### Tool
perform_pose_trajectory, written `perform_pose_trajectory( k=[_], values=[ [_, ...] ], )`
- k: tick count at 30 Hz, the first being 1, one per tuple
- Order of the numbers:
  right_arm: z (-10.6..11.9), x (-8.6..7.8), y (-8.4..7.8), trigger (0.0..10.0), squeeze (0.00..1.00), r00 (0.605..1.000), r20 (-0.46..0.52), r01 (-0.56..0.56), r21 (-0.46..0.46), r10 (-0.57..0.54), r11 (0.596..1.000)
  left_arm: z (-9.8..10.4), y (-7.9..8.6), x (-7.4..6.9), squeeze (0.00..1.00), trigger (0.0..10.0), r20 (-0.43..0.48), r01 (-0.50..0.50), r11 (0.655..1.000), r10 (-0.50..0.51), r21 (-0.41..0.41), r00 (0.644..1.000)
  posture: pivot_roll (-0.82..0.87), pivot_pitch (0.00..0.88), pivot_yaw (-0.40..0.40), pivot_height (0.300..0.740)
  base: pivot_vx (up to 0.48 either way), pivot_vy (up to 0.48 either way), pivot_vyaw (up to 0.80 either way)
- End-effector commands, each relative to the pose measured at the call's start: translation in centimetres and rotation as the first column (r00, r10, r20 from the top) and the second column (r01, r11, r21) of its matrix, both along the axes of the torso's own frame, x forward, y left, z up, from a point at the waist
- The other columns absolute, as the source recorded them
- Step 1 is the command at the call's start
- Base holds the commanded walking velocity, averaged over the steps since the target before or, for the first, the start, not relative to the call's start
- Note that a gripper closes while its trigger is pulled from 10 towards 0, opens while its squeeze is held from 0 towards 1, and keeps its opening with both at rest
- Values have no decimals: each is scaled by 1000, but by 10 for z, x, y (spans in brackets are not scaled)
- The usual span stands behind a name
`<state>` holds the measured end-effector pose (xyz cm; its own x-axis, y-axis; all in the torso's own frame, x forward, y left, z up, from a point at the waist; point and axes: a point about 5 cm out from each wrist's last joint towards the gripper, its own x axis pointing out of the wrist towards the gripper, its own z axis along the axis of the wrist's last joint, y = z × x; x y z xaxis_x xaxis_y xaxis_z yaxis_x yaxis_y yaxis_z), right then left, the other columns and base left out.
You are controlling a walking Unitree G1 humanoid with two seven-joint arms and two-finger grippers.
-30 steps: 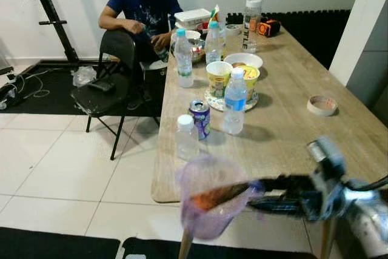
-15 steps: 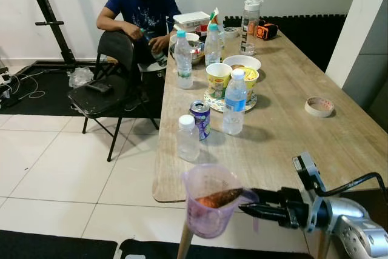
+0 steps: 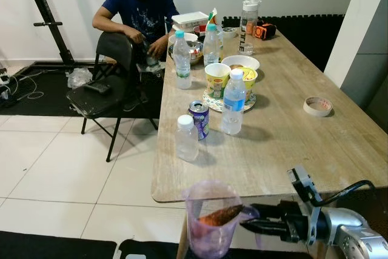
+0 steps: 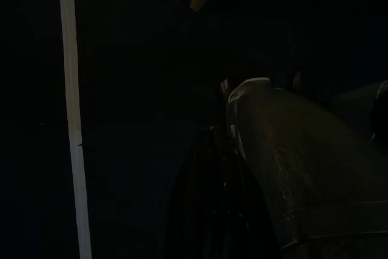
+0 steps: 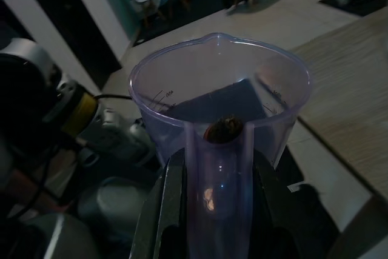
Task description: Restocking fridge
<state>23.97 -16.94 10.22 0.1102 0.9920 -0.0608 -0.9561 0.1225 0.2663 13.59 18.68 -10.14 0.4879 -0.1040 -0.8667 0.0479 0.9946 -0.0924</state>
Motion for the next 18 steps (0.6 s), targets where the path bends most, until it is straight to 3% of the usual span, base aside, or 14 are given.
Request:
perform_pose_trajectory(
  k=[1, 14, 18],
  values=[
    [-1, -2, 1, 10000, 0, 1000, 11, -18, -11, 18, 1000, -4, -1, -11, 0, 10000, -44, 2, 1000, -2, 2, 999, -66, 54, 22, 740, 0, 0, 0],
    [-26, -4, -12, 10000, 0, 997, -49, 47, -89, -52, 995, -5, 3, -14, 0, 10000, -53, -1, 1000, 2, 14, 999, -63, 38, 28, 740, 0, 0, 0],
    [-39, -5, -17, 10000, 0, 993, -56, 90, -155, -100, 984, -4, 4, -11, 0, 10000, -46, -1, 1000, 2, 16, 999, -62, 34, 32, 740, 0, 0, 0]
  ],
)
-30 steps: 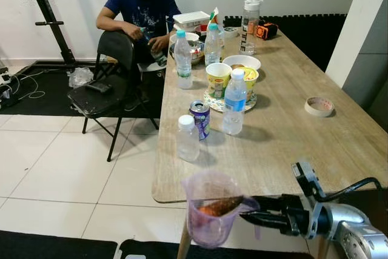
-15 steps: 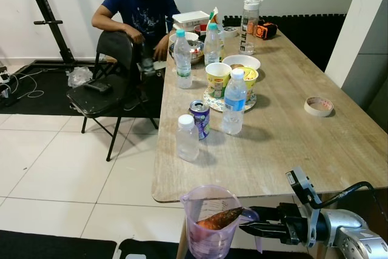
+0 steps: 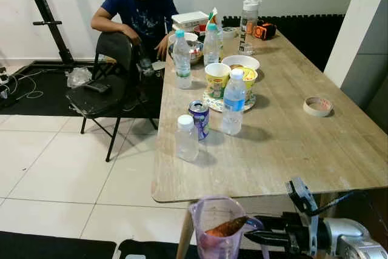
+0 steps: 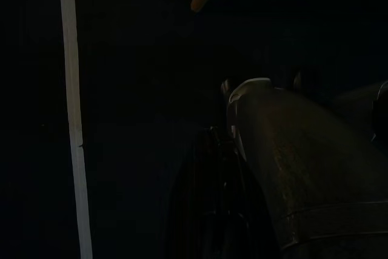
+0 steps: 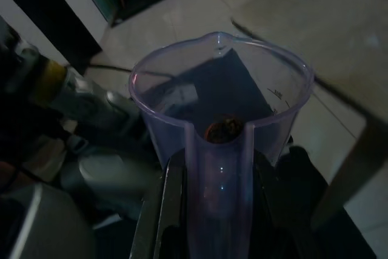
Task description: Restocking fridge
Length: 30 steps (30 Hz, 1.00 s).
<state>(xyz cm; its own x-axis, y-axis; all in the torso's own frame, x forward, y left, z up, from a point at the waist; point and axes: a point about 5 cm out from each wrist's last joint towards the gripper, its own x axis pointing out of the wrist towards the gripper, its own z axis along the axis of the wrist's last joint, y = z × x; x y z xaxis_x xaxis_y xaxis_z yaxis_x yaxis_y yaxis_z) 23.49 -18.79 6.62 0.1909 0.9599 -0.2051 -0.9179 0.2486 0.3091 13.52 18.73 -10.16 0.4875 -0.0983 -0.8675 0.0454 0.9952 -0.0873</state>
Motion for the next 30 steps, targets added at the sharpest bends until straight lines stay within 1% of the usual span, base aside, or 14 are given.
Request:
perform_pose_trajectory(
  k=[1, 9, 17, 18, 21, 30],
  values=[
    [-5, 1, 0, 10000, 0, 1000, 10, 15, -23, -15, 1000, -3, 4, -10, 0, 10000, -45, 1, 1000, -1, 12, 999, -63, 33, 34, 740, 0, 0, 0],
    [-9, -1, -6, 10000, 0, 999, -13, 34, 0, -34, 999, -4, 4, -12, 0, 10000, -62, 9, 1000, -8, 19, 998, -60, 31, 39, 740, 0, 0, 0],
    [-13, 2, -3, 10000, 0, 999, -8, 49, 1, -49, 999, -4, 4, -12, 0, 10000, -61, 6, 1000, -4, 16, 998, -63, 26, 42, 740, 0, 0, 0],
    [-17, 4, -2, 10000, 0, 997, -9, 75, -1, -75, 997, -4, 3, -12, 0, 10000, -61, 6, 1000, -5, 16, 998, -62, 24, 42, 740, -270, 0, 0],
    [-18, 5, -1, 10000, 0, 996, -9, 93, 2, -93, 996, -4, 3, -12, 0, 10000, -61, 7, 1000, -6, 16, 998, -62, 24, 42, 740, -275, 0, 0],
    [-18, 12, 3, 10000, 0, 994, 8, 111, 15, -111, 994, -4, 2, -11, 0, 10000, -62, 6, 1000, -5, 19, 998, -66, 2, 36, 740, -295, 0, 0]
  ],
)
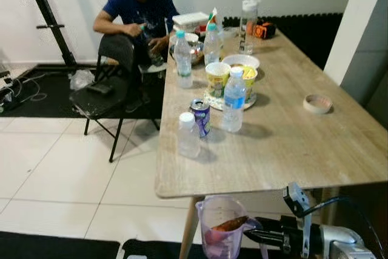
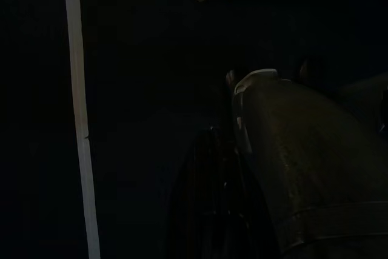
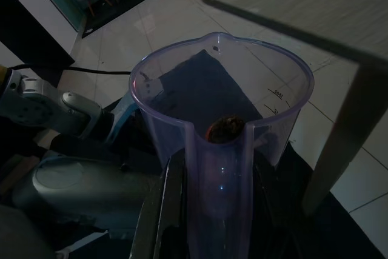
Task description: Restocking fridge
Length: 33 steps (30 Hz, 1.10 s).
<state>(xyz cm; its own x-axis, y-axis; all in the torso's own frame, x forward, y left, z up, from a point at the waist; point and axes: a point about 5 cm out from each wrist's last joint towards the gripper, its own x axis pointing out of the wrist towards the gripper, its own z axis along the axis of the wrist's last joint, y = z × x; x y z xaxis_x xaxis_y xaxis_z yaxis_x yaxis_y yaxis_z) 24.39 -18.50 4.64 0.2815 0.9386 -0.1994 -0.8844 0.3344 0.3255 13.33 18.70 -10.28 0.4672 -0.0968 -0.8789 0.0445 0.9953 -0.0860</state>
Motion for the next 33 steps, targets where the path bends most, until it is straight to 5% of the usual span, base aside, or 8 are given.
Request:
perform_pose_trajectory(
  k=[1, 26, 33],
  values=[
    [2, 4, 0, 10000, 0, 999, 27, 17, 4, -17, 1000, -3, 3, -9, 0, 10000, -39, 5, 1000, -4, 17, 999, -66, 2, 36, 740, -311, 0, 0],
    [-5, 25, 7, 10000, 0, 981, 60, 183, -7, -182, 983, -2, -2, -3, 0, 10000, -25, 2, 1000, -2, 12, 1000, -72, 0, 27, 740, -249, 0, 0],
    [-4, 30, 10, 10000, 0, 976, 70, 207, -7, -206, 978, -2, -2, -3, 0, 10000, -22, 4, 1000, -3, 13, 1000, -72, 0, 28, 740, 0, 0, -800]
  ],
)
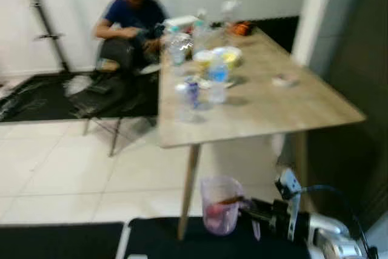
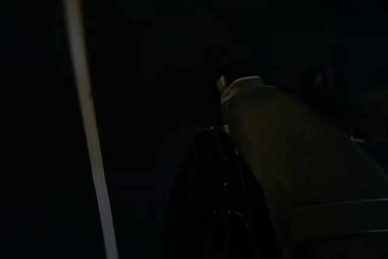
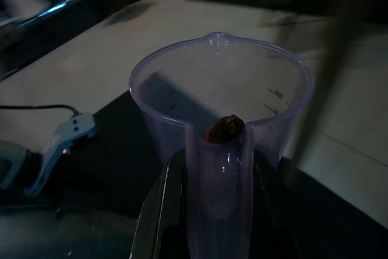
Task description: Restocking fridge
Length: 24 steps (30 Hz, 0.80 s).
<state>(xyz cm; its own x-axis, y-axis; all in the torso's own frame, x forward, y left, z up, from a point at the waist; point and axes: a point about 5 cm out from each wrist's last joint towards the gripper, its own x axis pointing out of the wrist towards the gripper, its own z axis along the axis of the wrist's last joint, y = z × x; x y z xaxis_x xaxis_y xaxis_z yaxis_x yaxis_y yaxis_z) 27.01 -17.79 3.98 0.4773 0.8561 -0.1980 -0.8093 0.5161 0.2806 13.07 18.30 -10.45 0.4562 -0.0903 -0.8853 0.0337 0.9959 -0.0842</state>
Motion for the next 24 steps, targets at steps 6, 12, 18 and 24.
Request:
perform_pose_trajectory(
  k=[6, 12, 18, 24],
  values=[
    [4, 10, 3, 10000, 0, 998, 39, 39, -6, -38, 999, 0, 2, 0, 0, 10000, -6, 29, 999, -29, 20, 1000, -74, 0, 28, 740, 0, 0, -800],
    [5, 14, 2, 10000, 0, 995, 54, 81, -9, -81, 997, 1, 2, 2, 0, 10000, 3, 29, 999, -29, 27, 1000, -74, 0, 28, 740, 0, 0, -800],
    [2, 21, -6, 10000, 0, 974, 66, 220, -29, -218, 975, 2, 2, 5, 0, 10000, 17, 30, 998, -31, 52, 999, -74, 0, 24, 740, 0, 0, -800],
    [-1, 24, -13, 10000, 0, 939, 69, 340, -34, -337, 940, 2, 2, 6, 0, 10000, 31, 40, 997, -42, 68, 999, -74, 0, 26, 740, 0, 0, -800]
  ],
)
